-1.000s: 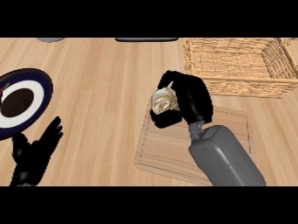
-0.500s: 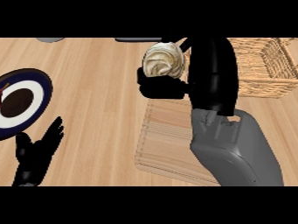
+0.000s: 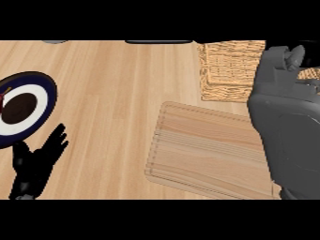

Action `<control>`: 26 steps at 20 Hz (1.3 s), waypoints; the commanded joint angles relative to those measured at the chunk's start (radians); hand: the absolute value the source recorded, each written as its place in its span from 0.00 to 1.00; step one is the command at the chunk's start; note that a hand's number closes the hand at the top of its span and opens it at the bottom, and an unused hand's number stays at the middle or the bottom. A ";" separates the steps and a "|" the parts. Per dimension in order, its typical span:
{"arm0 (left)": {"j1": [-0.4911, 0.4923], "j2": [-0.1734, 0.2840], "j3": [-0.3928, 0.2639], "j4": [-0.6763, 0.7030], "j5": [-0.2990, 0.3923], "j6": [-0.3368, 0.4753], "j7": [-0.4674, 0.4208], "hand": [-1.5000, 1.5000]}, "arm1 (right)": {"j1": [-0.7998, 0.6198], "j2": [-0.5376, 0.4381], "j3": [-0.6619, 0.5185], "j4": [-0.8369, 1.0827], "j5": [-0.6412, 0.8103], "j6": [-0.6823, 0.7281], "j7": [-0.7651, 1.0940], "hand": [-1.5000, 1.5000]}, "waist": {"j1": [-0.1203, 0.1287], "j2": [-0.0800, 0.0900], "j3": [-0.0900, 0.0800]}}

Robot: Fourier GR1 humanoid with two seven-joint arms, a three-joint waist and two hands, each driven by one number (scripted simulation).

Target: Pick the cupcake from the cutting board and place it in the basket

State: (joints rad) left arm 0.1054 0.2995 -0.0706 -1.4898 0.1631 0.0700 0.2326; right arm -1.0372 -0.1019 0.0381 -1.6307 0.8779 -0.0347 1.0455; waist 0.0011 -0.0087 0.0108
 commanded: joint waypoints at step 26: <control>0.023 -0.054 -0.007 0.083 -0.038 -0.016 0.030 0.50 | 0.090 -0.134 -0.351 0.532 -0.278 -0.197 -0.510 1.00 | 0.011 0.014 -0.010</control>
State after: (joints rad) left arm 0.0904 0.2663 -0.0584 -1.4777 0.1290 0.0604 0.2264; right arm -0.9865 -0.2295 -0.2813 -1.1421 0.6413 -0.2059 0.6192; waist 0.0148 -0.0034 0.0154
